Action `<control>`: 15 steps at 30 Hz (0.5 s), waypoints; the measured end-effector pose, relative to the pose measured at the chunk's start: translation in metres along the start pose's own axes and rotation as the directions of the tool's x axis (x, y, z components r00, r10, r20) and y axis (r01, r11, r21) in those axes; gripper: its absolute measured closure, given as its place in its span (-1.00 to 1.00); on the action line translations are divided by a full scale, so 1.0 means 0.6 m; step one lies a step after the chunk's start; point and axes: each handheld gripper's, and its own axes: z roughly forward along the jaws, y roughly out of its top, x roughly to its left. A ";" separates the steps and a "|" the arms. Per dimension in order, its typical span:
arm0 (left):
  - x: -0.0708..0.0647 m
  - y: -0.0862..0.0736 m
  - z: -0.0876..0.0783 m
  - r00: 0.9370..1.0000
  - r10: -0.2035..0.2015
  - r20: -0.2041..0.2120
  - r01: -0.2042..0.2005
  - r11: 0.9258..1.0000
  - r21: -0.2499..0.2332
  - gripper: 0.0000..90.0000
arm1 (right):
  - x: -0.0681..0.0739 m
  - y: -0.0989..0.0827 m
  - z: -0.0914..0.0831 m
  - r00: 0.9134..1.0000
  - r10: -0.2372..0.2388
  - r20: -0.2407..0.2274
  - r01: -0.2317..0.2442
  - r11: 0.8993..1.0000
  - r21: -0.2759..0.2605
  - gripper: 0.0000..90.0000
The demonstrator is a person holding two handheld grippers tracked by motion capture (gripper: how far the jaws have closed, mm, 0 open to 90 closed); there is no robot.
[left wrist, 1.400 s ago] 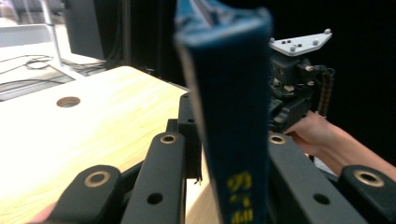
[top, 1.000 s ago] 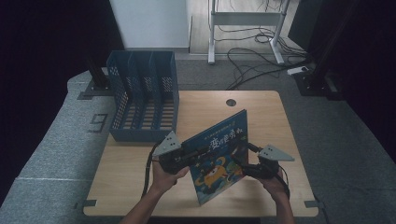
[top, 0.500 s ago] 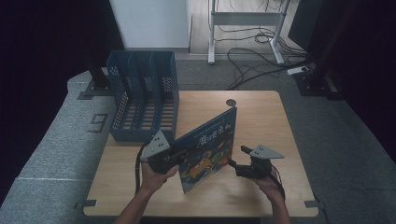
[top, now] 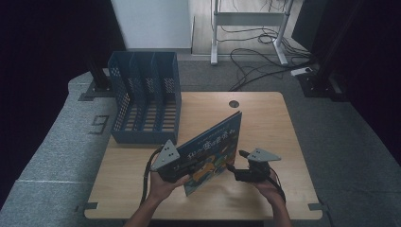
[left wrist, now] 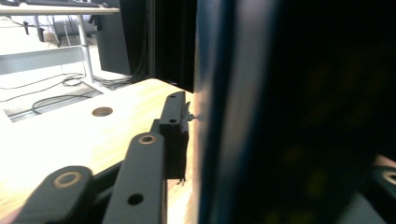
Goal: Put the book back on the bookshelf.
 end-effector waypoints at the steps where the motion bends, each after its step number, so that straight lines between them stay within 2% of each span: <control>1: 0.000 -0.001 0.001 1.000 -0.005 0.003 0.005 1.000 -0.007 0.40 | 0.001 0.000 0.001 1.000 -0.003 -0.002 0.003 1.000 0.001 -0.49; 5: -0.005 -0.006 0.003 1.000 0.008 -0.018 -0.008 1.000 -0.016 0.40 | 0.003 -0.001 0.004 1.000 -0.007 -0.002 0.007 1.000 0.008 -0.49; 12: -0.008 -0.010 0.005 1.000 0.019 -0.023 -0.019 0.999 -0.039 0.74 | 0.002 -0.003 0.006 1.000 -0.005 -0.001 0.005 1.000 0.016 -0.49; 15: -0.010 -0.010 0.005 1.000 0.025 -0.017 -0.025 0.999 -0.044 0.78 | 0.000 -0.003 0.004 1.000 -0.003 0.000 0.003 1.000 0.016 -0.49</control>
